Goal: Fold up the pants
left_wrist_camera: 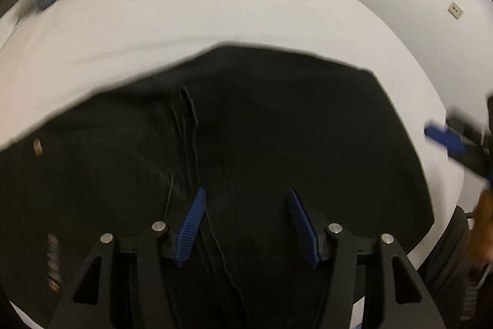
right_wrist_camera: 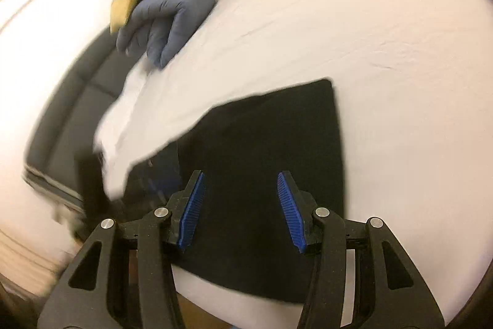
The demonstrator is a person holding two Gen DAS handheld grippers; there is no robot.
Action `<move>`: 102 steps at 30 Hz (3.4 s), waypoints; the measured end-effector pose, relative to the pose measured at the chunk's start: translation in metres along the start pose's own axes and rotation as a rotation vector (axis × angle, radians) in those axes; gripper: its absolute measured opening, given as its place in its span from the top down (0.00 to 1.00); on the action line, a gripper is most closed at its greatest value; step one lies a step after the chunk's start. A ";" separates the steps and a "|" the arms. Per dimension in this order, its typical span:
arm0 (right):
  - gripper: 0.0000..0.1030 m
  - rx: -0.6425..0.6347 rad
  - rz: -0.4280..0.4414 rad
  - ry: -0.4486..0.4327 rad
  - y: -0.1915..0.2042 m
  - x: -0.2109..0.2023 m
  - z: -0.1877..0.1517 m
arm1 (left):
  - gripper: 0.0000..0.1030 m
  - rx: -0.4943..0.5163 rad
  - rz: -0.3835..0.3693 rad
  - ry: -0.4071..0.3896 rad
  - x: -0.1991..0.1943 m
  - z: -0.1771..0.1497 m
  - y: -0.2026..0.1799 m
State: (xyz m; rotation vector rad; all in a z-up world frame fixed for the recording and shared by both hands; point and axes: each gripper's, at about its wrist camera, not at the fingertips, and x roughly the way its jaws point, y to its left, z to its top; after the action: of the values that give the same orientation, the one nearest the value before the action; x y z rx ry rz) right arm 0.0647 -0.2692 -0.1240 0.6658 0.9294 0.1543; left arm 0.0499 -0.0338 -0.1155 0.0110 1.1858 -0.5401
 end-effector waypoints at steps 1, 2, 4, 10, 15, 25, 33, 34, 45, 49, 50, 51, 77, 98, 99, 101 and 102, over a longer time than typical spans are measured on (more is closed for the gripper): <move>0.54 0.020 0.032 0.014 -0.010 0.000 0.008 | 0.43 0.009 0.014 -0.007 -0.002 -0.005 -0.002; 0.54 0.032 0.045 0.024 -0.019 0.001 0.017 | 0.43 0.018 0.033 -0.002 -0.002 -0.010 -0.004; 0.54 0.052 0.129 0.057 -0.031 0.010 0.032 | 0.43 0.024 0.045 -0.003 -0.005 -0.019 -0.006; 0.54 0.133 0.210 0.182 -0.081 0.091 0.066 | 0.43 -0.033 0.039 -0.026 -0.008 -0.032 -0.002; 0.63 0.175 0.238 0.288 -0.103 0.127 0.069 | 0.42 -0.033 0.052 -0.036 -0.007 -0.027 0.003; 0.60 0.139 0.307 0.337 -0.101 0.076 -0.018 | 0.42 -0.042 0.033 -0.045 -0.014 -0.035 0.016; 0.59 0.101 0.269 0.349 -0.084 0.001 -0.086 | 0.43 -0.073 -0.003 -0.081 -0.020 -0.045 0.028; 0.58 0.086 0.264 0.349 -0.077 -0.004 -0.087 | 0.43 -0.080 -0.009 -0.088 -0.022 -0.045 0.028; 0.81 0.106 0.231 0.349 -0.047 0.084 -0.063 | 0.16 -0.381 -0.029 -0.356 -0.118 -0.092 0.112; 0.79 0.159 0.263 0.329 -0.033 0.070 -0.061 | 0.12 -0.613 -0.043 -0.456 -0.152 -0.134 0.178; 0.79 0.149 0.294 0.314 -0.021 0.066 -0.061 | 0.12 -0.683 -0.062 -0.470 -0.154 -0.146 0.198; 0.77 0.127 0.325 0.303 -0.008 0.061 -0.061 | 0.12 -0.723 -0.067 -0.469 -0.154 -0.152 0.210; 0.36 0.130 0.278 0.529 0.085 0.214 -0.041 | 0.79 -1.045 -0.331 -0.376 -0.097 -0.148 0.300; 0.30 0.182 0.383 0.369 0.066 0.130 0.036 | 0.84 -0.022 0.049 -0.352 -0.094 -0.032 0.001; 0.29 0.168 0.378 0.370 0.063 0.127 0.037 | 0.84 0.001 0.062 -0.326 -0.083 -0.034 -0.010; 0.29 0.139 0.352 0.380 0.057 0.120 0.036 | 0.84 0.046 0.081 -0.297 -0.072 -0.038 -0.024; 0.29 0.125 0.327 0.388 0.052 0.118 0.035 | 0.84 0.082 0.101 -0.287 -0.067 -0.037 -0.032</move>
State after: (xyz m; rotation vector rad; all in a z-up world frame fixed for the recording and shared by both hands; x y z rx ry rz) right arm 0.1715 -0.1973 -0.1598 0.9220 1.2033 0.5338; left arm -0.0128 -0.0244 -0.0620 0.0608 0.8779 -0.4828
